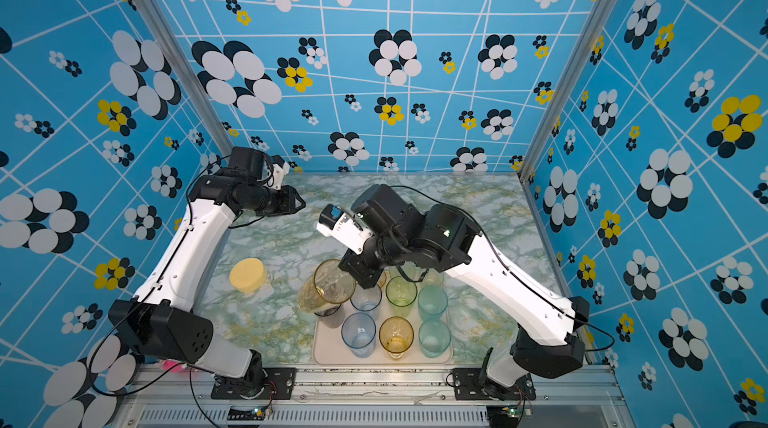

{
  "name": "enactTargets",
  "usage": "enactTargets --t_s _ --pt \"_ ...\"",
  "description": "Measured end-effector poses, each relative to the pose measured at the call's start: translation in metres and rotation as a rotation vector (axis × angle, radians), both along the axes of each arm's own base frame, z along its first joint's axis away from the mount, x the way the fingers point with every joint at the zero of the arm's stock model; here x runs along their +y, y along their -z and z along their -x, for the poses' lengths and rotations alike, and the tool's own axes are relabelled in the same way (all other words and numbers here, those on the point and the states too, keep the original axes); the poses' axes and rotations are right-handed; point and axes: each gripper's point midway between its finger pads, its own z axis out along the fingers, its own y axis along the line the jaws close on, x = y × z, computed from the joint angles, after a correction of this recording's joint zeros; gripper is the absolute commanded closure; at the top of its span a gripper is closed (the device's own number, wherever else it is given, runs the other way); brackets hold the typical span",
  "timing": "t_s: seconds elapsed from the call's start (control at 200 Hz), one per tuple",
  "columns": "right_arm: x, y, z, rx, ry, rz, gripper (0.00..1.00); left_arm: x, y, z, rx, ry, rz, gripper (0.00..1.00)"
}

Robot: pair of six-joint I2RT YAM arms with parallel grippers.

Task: Place the glasses into the tray
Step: 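Lift the yellow cup and carry it over the tray with the right gripper, then lower the yellow cup onto the tray corner nearest the robot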

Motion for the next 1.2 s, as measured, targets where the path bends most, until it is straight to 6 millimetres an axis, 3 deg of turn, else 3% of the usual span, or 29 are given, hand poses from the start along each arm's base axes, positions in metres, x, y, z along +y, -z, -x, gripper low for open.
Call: enactTargets --t_s 0.085,0.18,0.46,0.68,1.2 --pt "0.002 0.021 0.025 0.025 -0.069 0.064 1.0 0.0 -0.001 0.0 -0.003 -0.007 0.005 0.58" --pt "0.004 0.03 0.044 0.031 -0.121 0.095 1.0 0.001 -0.005 0.002 -0.011 -0.017 0.006 0.58" --pt "0.018 0.047 0.073 -0.008 -0.245 0.172 1.0 0.004 -0.034 0.016 -0.082 -0.036 0.026 0.58" --pt "0.03 0.078 0.076 -0.05 -0.301 0.299 1.0 0.007 -0.032 0.026 -0.079 -0.052 0.029 0.58" --pt "0.059 0.126 0.054 -0.161 -0.359 0.424 1.0 0.007 -0.027 0.028 -0.062 -0.053 0.024 0.58"
